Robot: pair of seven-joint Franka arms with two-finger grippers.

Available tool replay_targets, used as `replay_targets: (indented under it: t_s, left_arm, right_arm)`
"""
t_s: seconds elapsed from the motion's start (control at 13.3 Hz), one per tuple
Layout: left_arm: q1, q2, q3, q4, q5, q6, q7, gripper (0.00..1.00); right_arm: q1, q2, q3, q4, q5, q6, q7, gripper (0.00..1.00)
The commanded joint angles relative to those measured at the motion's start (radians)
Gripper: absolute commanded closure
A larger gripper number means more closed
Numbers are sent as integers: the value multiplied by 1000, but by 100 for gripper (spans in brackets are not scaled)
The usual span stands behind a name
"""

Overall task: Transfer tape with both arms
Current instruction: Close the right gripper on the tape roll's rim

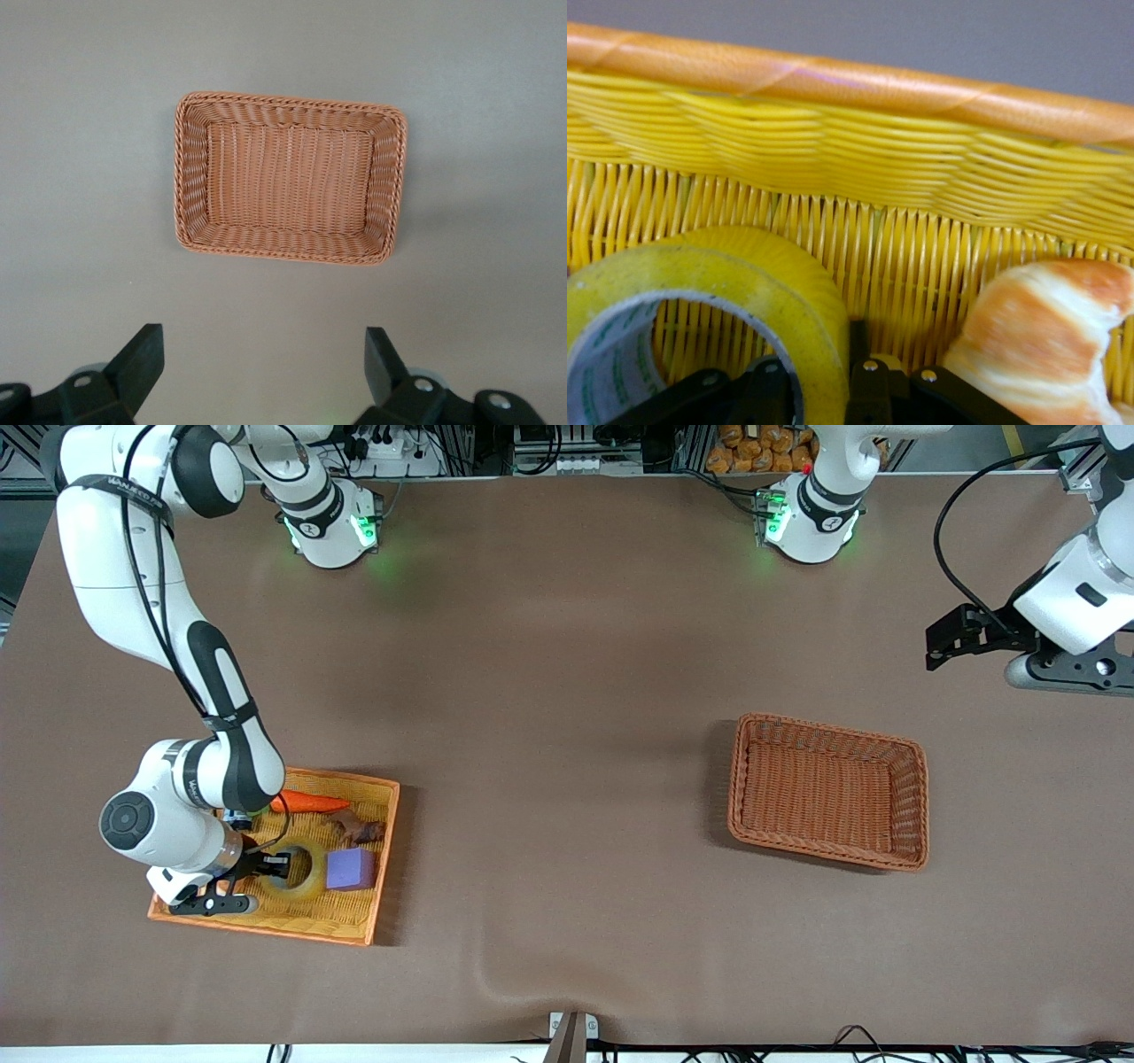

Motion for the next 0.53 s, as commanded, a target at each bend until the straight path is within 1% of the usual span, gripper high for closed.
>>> replay_targets:
  t_s: [0.0,0.22,0.3,0.45]
  left_arm:
    - [2,-5,-1,2,-13,10,-1,0]
    - [4,-10,-10,4,-15,16,-4,0]
    - [4,-11,-12,4,-15,16,-4,0]
    - [4,-14,-12,7,-19,17,-4,0]
  right_arm:
    - [-14,-34,13,16,13,-26,-56,100]
    - [-6,-96,17,25,10,-66,-118,100]
    - [1,-108,19,54,10,-112,-127,100]
    - [29,-113,17,155,13,-281,-122,100]
